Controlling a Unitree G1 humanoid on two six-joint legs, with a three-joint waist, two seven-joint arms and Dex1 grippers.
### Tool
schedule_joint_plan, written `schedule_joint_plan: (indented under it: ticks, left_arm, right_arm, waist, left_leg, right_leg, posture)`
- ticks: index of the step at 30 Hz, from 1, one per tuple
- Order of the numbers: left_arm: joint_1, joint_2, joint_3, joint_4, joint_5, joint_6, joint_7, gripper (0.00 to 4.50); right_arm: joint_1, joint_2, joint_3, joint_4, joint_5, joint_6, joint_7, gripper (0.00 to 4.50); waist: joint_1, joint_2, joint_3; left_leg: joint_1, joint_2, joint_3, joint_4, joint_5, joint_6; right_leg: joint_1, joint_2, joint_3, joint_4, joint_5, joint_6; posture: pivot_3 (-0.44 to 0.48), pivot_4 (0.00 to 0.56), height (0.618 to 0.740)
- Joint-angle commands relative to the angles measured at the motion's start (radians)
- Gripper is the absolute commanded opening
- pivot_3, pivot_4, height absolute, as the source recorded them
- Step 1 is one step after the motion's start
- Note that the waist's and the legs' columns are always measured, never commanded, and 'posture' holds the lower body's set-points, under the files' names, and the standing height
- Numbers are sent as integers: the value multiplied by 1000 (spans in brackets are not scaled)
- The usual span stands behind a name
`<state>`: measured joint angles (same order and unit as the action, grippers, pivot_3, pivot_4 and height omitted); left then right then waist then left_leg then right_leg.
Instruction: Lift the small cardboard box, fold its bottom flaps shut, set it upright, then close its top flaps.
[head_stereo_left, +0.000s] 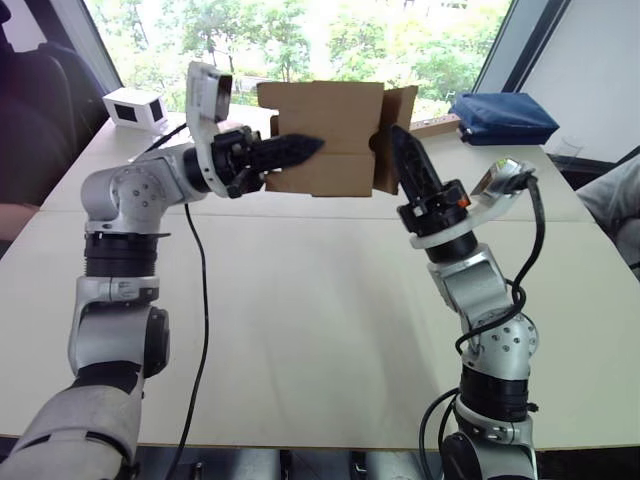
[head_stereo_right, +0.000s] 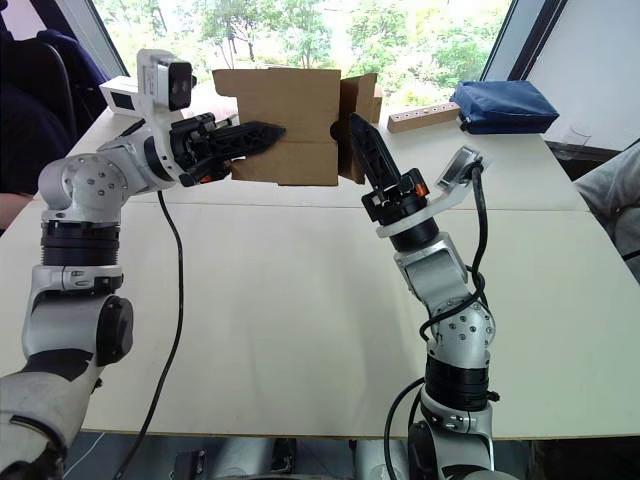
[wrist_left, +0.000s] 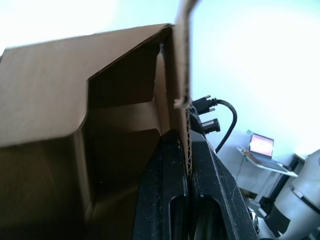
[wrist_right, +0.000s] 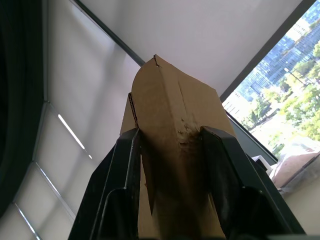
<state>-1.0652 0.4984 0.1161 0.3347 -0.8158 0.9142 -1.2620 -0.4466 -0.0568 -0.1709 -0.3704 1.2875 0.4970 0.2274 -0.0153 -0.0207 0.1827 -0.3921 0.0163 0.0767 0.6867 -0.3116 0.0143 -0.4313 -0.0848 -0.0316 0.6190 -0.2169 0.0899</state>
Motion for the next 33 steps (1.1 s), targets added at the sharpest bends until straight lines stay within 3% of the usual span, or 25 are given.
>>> schedule_joint_plan:
  ticks: [1,15,23,33]
  left_arm:
    - [-33,5,19,-13,-8,-3,-2,0]
    - [-22,10,22,-22,-17,8,0,0]
    - [-16,24,25,-23,-20,22,-13,0]
    - [-17,18,30,-26,-28,31,-7,0]
  right_arm:
    - [-7,-8,15,-41,5,8,14,510]
    - [-14,-36,25,-21,-105,-13,18,510]
    - [-20,-42,-44,-8,-37,-18,28,510]
    - [-14,-47,-26,-10,-45,-5,34,510]
  waist:
    - [0,0,0]
    - [1,0,0]
    - [1,0,0]
    - [1,0,0]
  left_leg:
    - [0,0,0,0,0,0]
    - [0,0,0,0,0,0]
    - [0,0,0,0,0,0]
    - [0,0,0,0,0,0]
  right_leg:
    - [0,0,0,0,0,0]
    - [0,0,0,0,0,0]
    - [0,0,0,0,0,0]
    - [0,0,0,0,0,0]
  posture:
    - [0,150,740]
    - [0,150,740]
    - [0,150,740]
    - [0,150,740]
